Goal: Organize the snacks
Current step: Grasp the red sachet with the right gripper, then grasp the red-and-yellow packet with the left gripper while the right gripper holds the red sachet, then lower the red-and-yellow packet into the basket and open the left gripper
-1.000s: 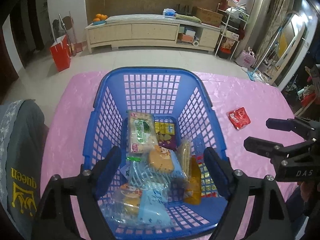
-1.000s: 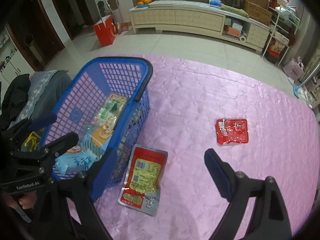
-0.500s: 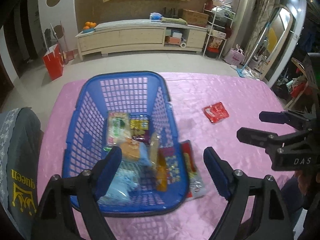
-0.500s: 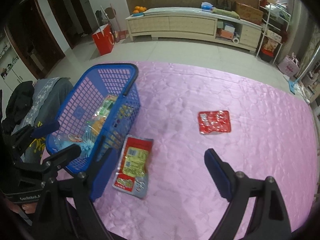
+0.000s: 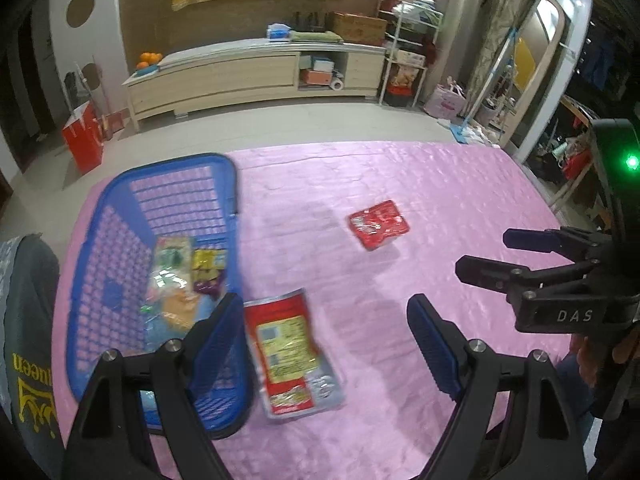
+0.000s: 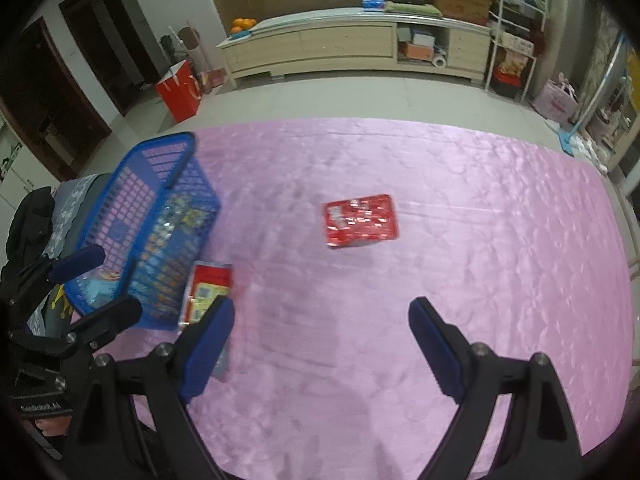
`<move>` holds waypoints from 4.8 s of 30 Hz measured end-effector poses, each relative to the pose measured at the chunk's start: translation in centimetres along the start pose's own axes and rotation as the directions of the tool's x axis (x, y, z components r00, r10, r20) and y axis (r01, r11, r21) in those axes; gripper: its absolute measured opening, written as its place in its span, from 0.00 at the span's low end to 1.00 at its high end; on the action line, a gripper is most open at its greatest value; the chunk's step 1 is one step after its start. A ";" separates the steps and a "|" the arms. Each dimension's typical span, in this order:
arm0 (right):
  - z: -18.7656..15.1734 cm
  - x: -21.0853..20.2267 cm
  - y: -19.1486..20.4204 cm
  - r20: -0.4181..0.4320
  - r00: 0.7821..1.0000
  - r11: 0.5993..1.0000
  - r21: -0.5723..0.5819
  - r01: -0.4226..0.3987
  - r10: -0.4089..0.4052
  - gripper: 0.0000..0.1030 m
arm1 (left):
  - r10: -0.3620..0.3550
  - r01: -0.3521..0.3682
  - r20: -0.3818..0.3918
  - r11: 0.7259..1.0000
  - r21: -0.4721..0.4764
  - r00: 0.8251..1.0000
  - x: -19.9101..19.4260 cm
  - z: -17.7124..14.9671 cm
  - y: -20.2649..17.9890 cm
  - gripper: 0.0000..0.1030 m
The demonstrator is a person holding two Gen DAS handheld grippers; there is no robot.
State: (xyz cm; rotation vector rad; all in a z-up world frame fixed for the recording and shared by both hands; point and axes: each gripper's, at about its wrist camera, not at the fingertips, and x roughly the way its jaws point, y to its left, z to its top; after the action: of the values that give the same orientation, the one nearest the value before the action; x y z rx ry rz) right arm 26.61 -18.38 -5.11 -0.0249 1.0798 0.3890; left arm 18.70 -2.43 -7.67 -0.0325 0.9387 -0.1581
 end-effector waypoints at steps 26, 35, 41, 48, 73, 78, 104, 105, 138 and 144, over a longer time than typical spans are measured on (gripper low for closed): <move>4.3 13.5 -3.7 -0.035 0.998 0.840 -0.539 -0.064 0.053 0.89 | 0.179 -0.193 -0.103 0.970 -0.150 0.978 12.4 -1.4 -2.1 0.80; 4.9 16.3 -2.1 -0.057 0.996 0.596 -0.798 -0.087 0.069 0.89 | 0.172 -0.190 -0.109 0.966 -0.175 0.979 15.1 -0.4 -1.6 0.80; 6.7 18.7 -1.9 -0.194 0.978 0.551 -0.809 -0.207 0.082 0.91 | 0.157 -0.175 -0.109 0.968 -0.177 0.981 15.9 0.1 -1.1 0.80; 6.8 19.6 -0.3 -0.336 0.936 0.498 -0.797 -0.342 0.106 0.96 | 0.161 -0.179 -0.109 0.967 -0.182 0.981 16.1 0.2 -0.9 0.80; 2.2 12.3 -0.6 -0.159 0.958 0.780 -0.557 -0.285 0.237 0.19 | 0.186 -0.195 -0.092 0.975 -0.107 0.978 10.5 -3.5 -2.6 0.80; -0.1 10.1 0.0 -0.111 0.970 0.854 -0.460 -0.244 0.218 0.08 | 0.181 -0.187 -0.096 0.980 -0.067 0.979 9.1 -5.1 -3.4 0.80; -2.6 8.0 0.1 -0.079 0.969 0.887 -0.393 -0.244 0.232 0.06 | 0.317 -0.330 -0.233 0.944 -0.015 0.919 14.7 -5.7 -2.8 0.07; -2.8 7.9 0.1 -0.083 0.969 0.887 -0.392 -0.245 0.231 0.06 | 0.301 -0.315 -0.230 0.949 -0.029 0.926 14.5 -5.8 -2.8 0.06; -2.0 -5.3 11.7 0.091 0.974 0.901 -0.406 -0.155 0.209 0.04 | 0.062 -0.046 0.128 0.992 -0.121 0.990 -5.9 -4.0 1.1 0.03; -0.6 -4.7 15.9 0.087 0.969 0.883 -0.438 -0.170 0.230 0.04 | 0.015 0.009 0.159 0.989 -0.149 0.987 -8.2 -4.0 4.2 0.03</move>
State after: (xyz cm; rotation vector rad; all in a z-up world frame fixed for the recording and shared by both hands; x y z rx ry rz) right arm 19.07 -5.03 1.30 -0.2769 0.8456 0.8020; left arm 11.24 3.07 -3.92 -0.1803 0.7890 -0.0806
